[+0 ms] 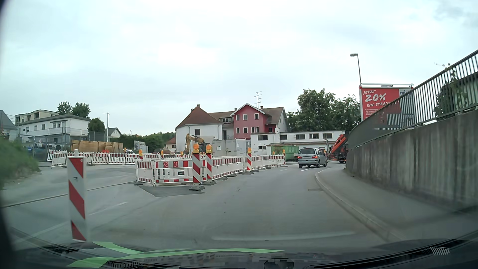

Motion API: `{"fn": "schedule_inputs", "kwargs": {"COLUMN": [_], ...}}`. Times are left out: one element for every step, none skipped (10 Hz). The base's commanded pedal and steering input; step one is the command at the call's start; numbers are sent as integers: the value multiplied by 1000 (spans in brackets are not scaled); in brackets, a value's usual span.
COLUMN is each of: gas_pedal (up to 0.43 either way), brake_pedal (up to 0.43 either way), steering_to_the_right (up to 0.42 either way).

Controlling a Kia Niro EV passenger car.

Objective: Follow the waypoints while adhering to traffic rules and regulations

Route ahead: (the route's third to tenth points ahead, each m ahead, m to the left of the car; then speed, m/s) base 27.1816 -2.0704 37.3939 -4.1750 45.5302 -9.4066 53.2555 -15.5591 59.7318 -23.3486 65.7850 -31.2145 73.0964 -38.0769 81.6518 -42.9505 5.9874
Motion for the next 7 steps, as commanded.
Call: {"fn": "schedule_inputs", "kwargs": {"gas_pedal": [130, 130, 130, 130, 118, 59, 8], "brake_pedal": [0, 0, 0, 0, 0, 0, 0], "steering_to_the_right": [6, 11, 18, 22, 25, 28, 31]}}
